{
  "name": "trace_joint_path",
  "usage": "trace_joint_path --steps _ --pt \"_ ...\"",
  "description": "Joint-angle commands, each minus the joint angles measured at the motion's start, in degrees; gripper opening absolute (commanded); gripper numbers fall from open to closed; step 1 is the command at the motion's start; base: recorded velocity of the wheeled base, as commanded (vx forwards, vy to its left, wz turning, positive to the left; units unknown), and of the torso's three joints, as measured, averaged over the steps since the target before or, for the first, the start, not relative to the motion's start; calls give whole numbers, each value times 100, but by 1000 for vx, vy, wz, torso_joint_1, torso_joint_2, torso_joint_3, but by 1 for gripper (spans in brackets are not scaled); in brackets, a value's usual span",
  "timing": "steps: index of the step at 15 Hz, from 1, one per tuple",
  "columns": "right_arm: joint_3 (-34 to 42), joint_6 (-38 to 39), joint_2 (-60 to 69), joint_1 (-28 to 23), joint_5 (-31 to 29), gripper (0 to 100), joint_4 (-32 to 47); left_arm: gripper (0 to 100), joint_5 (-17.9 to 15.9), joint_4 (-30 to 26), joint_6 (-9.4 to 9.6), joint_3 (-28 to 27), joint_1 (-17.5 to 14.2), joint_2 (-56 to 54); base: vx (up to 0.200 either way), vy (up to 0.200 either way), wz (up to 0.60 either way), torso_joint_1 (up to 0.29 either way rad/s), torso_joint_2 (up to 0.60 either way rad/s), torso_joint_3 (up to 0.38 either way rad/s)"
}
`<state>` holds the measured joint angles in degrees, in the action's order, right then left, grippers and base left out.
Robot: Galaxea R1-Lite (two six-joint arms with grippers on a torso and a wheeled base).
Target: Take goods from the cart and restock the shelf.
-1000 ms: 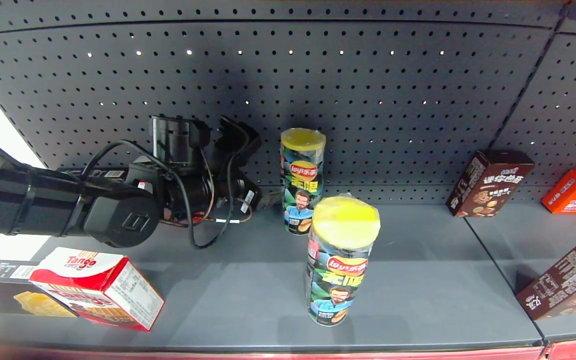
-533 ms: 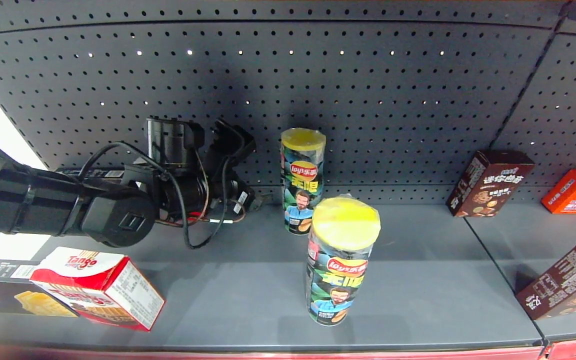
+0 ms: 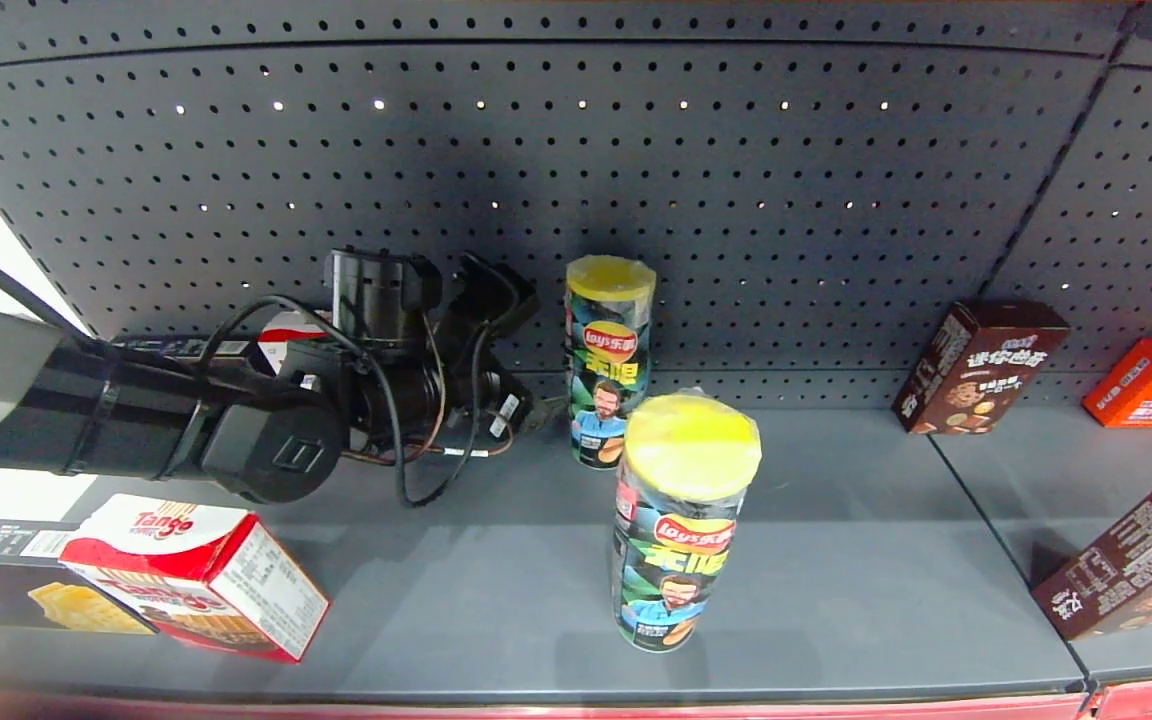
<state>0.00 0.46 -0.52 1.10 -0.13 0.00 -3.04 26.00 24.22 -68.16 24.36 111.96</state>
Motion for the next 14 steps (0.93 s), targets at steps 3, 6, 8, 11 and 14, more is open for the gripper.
trace_joint_path --steps 3,6,8,11,14 --pt "0 -2 -9 5 -4 100 0 100 14 124 -14 4 104 72 0 0 0 0 0 0" --pt "0 -2 -9 -4 -4 100 0 100 14 133 -23 -5 157 107 0 0 0 0 0 0" --pt "0 -2 -9 5 5 100 0 100 14 133 -23 31 157 107 0 0 0 0 0 0" --pt "0 6 -9 5 5 100 0 100 14 133 -32 154 131 63 0 0 0 0 0 0" --pt "0 -2 -9 -4 -4 100 0 100 5 142 -49 409 122 -157 0 0 0 0 0 0"
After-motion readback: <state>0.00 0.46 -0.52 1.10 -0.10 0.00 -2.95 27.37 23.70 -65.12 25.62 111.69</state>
